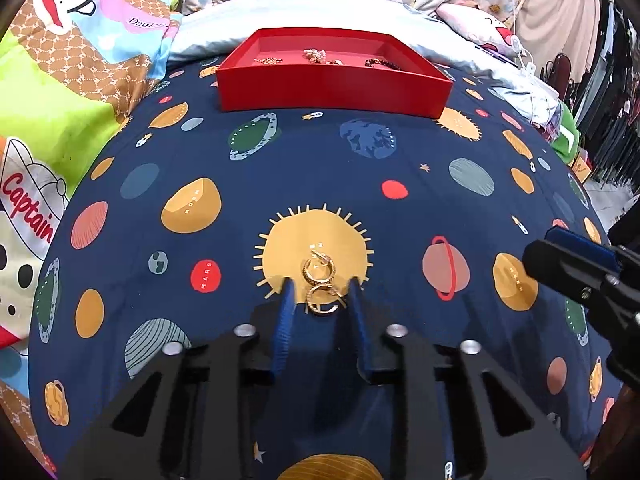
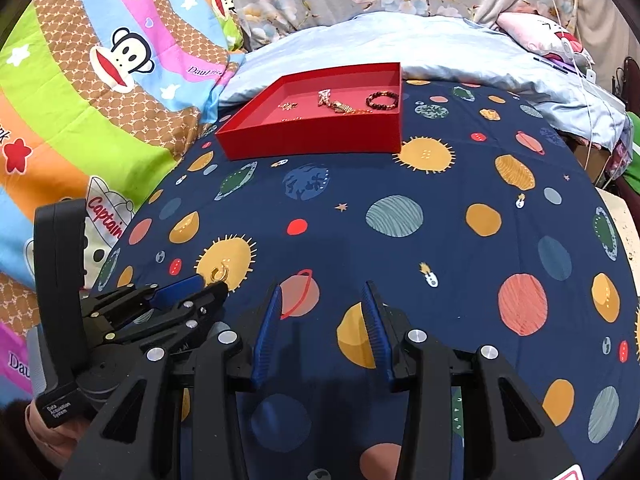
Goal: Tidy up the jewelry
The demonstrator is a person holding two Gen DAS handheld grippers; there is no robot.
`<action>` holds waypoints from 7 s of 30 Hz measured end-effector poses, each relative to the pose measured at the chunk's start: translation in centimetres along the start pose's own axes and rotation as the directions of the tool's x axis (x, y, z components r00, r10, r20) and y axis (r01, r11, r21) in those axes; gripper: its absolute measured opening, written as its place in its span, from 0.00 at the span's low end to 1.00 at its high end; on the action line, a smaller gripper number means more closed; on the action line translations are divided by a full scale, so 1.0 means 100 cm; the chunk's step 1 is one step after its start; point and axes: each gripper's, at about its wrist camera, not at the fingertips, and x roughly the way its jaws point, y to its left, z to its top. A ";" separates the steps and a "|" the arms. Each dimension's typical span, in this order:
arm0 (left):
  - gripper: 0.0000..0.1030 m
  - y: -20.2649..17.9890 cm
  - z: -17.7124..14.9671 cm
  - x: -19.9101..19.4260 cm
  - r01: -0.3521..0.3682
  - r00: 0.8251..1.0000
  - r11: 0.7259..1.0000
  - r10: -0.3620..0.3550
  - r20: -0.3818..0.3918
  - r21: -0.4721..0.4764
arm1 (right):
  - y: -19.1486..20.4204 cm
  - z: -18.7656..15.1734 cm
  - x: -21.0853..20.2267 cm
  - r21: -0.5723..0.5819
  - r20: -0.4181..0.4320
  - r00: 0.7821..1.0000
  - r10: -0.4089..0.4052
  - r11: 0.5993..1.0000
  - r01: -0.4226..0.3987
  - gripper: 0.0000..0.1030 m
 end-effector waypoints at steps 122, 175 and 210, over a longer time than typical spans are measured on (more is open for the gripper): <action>0.45 0.019 0.216 0.023 -0.110 0.967 0.993 0.116 0.228 -0.035 | -0.017 0.192 0.073 -0.031 0.180 0.981 -0.072 0.996 0.079 0.41; 0.59 0.005 0.122 0.003 -0.213 0.958 0.972 0.228 0.175 -0.101 | 0.007 0.099 0.039 0.031 0.163 0.962 -0.219 0.976 0.217 0.58; 0.90 0.011 0.088 0.036 -0.320 0.922 0.939 0.339 0.185 -0.124 | -0.005 0.065 0.070 0.041 0.198 0.913 -0.357 0.933 0.356 0.83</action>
